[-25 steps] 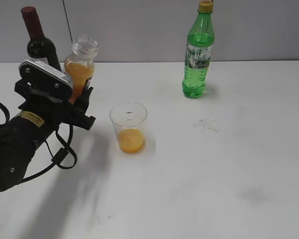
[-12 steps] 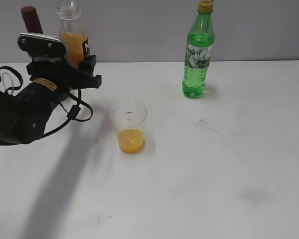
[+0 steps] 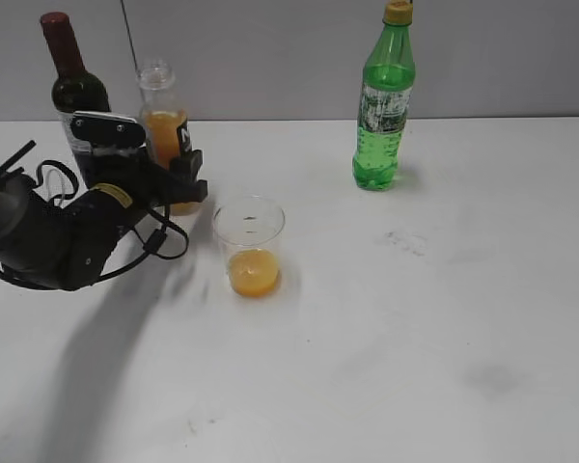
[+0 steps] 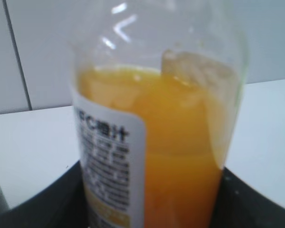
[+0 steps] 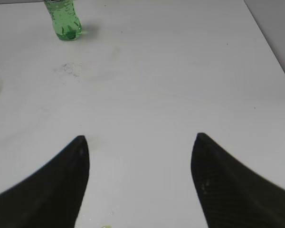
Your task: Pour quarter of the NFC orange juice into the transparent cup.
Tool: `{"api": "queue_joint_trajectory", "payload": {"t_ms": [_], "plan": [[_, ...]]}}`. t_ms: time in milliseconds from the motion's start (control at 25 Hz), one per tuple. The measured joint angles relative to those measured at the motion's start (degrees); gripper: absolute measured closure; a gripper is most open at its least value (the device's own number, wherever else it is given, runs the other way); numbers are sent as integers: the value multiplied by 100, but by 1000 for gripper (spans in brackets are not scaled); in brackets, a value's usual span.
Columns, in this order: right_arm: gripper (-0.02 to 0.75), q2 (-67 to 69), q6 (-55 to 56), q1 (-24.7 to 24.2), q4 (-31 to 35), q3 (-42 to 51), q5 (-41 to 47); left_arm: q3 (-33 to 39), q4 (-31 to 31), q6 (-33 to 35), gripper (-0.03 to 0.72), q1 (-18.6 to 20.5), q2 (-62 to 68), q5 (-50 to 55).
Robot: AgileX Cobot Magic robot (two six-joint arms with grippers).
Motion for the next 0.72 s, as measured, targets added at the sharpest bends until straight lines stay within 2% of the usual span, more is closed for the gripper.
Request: {"api": "queue_joint_trajectory", "payload": {"t_ms": [160, 360, 520, 560, 640, 720], "plan": [[220, 0, 0, 0, 0, 0, 0, -134, 143, -66, 213, 7, 148, -20], [220, 0, 0, 0, 0, 0, 0, -218, 744, -301, 213, 7, 277, -32], [220, 0, 0, 0, 0, 0, 0, -241, 916, -339, 211, 7, 295, -56], [220, 0, 0, 0, 0, 0, 0, -243, 946, -346, 190, 7, 295, -55], [220, 0, 0, 0, 0, 0, 0, -256, 984, -351, 84, 7, 278, -117], [220, 0, 0, 0, 0, 0, 0, -261, 1015, -351, 35, 7, 195, -111]]}}
